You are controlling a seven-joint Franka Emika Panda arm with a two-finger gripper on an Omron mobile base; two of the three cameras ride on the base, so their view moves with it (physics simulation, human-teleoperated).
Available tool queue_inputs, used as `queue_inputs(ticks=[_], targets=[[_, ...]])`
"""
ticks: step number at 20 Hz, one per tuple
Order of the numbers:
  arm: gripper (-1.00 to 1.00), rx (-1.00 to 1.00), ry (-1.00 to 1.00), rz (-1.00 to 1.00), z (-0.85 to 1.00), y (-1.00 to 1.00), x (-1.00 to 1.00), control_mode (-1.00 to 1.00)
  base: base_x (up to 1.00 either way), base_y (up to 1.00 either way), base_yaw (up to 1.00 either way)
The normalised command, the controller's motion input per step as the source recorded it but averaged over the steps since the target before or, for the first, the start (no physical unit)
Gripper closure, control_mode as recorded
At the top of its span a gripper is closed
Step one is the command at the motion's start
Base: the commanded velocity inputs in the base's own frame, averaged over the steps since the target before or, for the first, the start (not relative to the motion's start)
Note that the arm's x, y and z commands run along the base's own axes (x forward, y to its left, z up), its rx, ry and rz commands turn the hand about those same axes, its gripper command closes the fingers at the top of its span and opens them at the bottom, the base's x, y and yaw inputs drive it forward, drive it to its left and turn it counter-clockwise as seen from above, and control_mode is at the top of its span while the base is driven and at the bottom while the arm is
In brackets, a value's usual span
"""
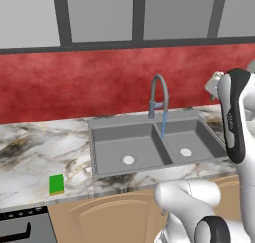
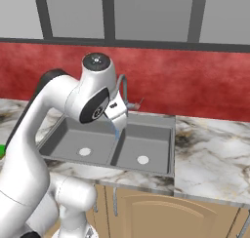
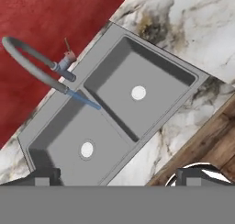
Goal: Soak the sponge with water for a few seconds and then drop it inside the sink.
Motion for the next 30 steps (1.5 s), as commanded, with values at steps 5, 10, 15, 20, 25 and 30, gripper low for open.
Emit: queue_inputs(ticks=[5, 10, 15, 20, 25, 30], targets=[[-1.00, -0.05, 0.14, 0.20, 0.31, 0.47, 0.00, -1.00, 0.00, 0.00, 0.00], [-1.00, -0.03, 0.16, 0.17, 0.24, 0.53, 0.00, -1.00, 0.00, 0.00, 0.00], [-1.00, 0.00, 0.19, 0.17, 0.02, 0.66, 0.00, -1.00, 0.00, 0.00, 0.00], [-1.00, 0.00, 0.06, 0.15, -0.20, 0.65, 0.00, -1.00, 0.00, 0.00, 0.00], [-1.00, 0.00, 0.00, 0.12, -0.42, 0.67, 0.00, -1.00, 0.00, 0.00, 0.00], [-1.00, 0.00, 0.00, 0.10, -0.39, 0.57, 0.00, -1.00, 0.00, 0.00, 0.00]])
